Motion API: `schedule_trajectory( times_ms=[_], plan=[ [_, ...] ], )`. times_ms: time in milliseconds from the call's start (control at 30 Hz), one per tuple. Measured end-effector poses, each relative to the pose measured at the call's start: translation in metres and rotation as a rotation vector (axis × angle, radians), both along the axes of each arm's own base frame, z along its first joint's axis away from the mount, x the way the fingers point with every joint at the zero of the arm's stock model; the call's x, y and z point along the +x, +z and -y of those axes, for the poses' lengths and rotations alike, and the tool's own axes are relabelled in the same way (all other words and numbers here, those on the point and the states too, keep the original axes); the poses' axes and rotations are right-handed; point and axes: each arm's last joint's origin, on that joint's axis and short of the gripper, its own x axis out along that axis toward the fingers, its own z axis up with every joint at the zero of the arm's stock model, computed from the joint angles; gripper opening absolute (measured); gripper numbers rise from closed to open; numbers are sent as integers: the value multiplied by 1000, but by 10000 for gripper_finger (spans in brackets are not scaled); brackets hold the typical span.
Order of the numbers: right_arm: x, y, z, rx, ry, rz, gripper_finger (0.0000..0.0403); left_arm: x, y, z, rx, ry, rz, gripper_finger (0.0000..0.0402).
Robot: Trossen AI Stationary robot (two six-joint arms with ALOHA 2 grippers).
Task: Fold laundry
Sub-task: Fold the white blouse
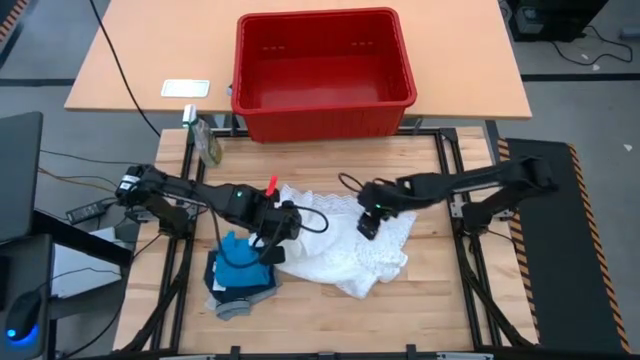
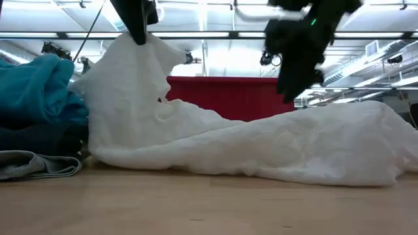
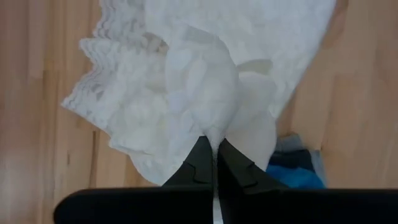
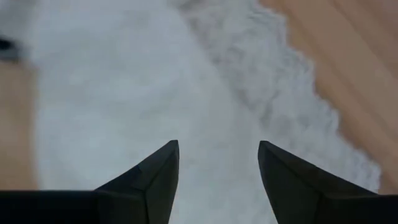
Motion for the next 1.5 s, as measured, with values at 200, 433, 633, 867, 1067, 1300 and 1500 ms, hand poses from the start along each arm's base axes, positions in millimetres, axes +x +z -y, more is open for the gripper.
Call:
schedule_trajectory(
  times_ms=[200, 433, 633, 867, 1067, 1300, 1500],
  plan=[
    [23, -34, 24, 8, 30, -50, 206, 2, 0, -8, 3, 21, 0, 1],
    [37, -70, 28, 38, 71, -133, 163, 2, 0, -9, 10, 25, -1, 1],
    [35, -65, 26, 28, 86, -124, 25, 0, 0, -11, 41, 29, -16, 1],
    [-2, 11, 14, -53, 67, -113, 8, -13, 6, -26, 110, 57, -75, 1],
    [-65, 122, 9, -256, -36, 3, 8, -37, 45, -42, 105, 108, 68, 1],
    [-127, 214, 22, -567, -164, 199, 7, -66, 117, -69, 329, 87, 348, 1],
    [-129, 252, 49, -926, -259, 163, 7, -69, 160, -114, 610, -2, 488, 1]
  ],
)
